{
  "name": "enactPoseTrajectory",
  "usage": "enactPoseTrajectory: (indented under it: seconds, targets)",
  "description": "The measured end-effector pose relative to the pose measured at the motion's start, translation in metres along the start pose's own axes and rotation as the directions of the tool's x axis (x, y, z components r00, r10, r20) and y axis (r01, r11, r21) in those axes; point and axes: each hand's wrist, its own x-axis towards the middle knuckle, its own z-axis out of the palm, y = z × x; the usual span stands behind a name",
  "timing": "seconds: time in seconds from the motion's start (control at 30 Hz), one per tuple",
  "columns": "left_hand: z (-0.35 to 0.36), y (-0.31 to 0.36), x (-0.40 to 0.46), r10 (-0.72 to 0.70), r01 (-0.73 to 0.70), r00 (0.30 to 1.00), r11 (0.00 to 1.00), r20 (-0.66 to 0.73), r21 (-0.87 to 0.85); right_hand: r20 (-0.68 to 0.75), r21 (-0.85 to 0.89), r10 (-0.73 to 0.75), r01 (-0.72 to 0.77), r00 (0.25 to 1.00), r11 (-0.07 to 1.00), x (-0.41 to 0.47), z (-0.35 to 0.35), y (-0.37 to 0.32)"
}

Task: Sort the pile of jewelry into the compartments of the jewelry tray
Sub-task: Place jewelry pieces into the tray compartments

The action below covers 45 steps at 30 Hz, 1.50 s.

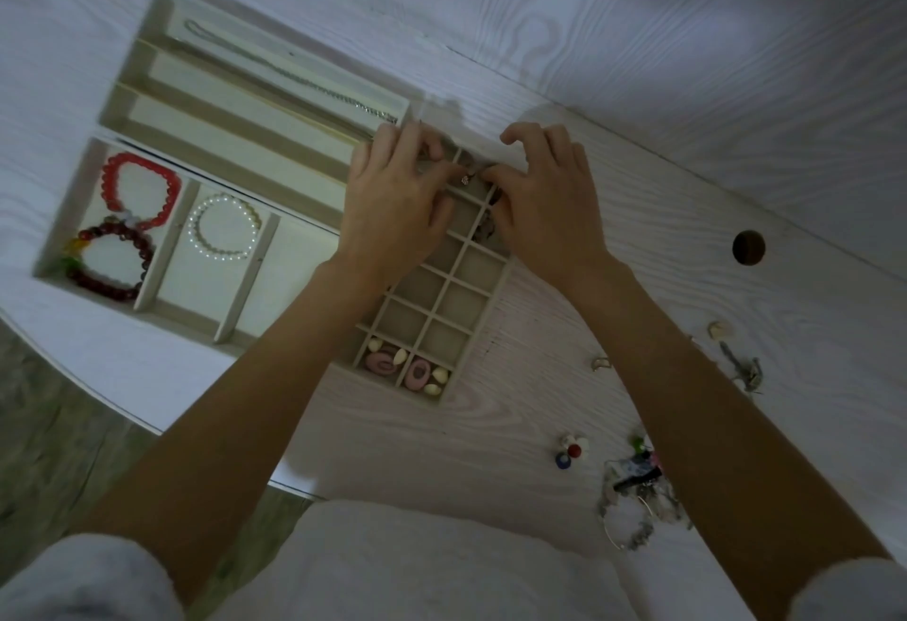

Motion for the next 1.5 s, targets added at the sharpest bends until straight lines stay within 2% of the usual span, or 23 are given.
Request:
enactPoseTrajectory:
  seconds: [0.13,0.2,0.3,0.37,0.8,1.0,1.33,1.5]
  targets:
    - [0.001,-0.004,-0.004,-0.06,0.059,0.996,0.998,-0.065,-0.012,-0.043,0.122,0.077,-0.071,0.996,0.99,0.0,-0.004,-0.003]
    - [0.002,-0.006,-0.009,-0.092,0.091,0.99,0.996,-0.103,-0.014,-0.064,0.082,0.06,-0.055,0.996,0.995,0.002,-0.008,-0.002]
    - [0.004,-0.007,-0.015,-0.098,0.096,0.99,0.995,-0.105,-0.022,-0.034,-0.063,-0.015,0.013,0.999,0.998,0.006,-0.009,-0.005]
    - [0.006,-0.007,-0.016,-0.102,0.1,0.989,0.995,-0.102,-0.03,-0.014,-0.088,-0.035,0.033,0.999,0.996,0.007,-0.008,-0.008]
    - [0.008,-0.006,-0.017,-0.123,0.119,0.985,0.992,-0.123,-0.037,0.011,-0.108,0.008,-0.006,1.0,0.994,0.004,-0.006,-0.017]
    - [0.008,-0.005,-0.016,-0.12,0.115,0.985,0.992,-0.122,-0.047,-0.021,0.003,0.086,-0.086,0.996,0.996,0.002,-0.005,-0.021]
    - [0.006,-0.005,-0.015,-0.111,0.106,0.988,0.993,-0.112,-0.047,-0.016,-0.079,0.041,-0.042,0.999,0.996,0.002,-0.005,-0.015]
    - [0.006,-0.004,-0.015,-0.117,0.112,0.988,0.992,-0.105,-0.051,-0.028,-0.054,0.043,-0.044,0.999,0.998,0.003,-0.003,-0.013]
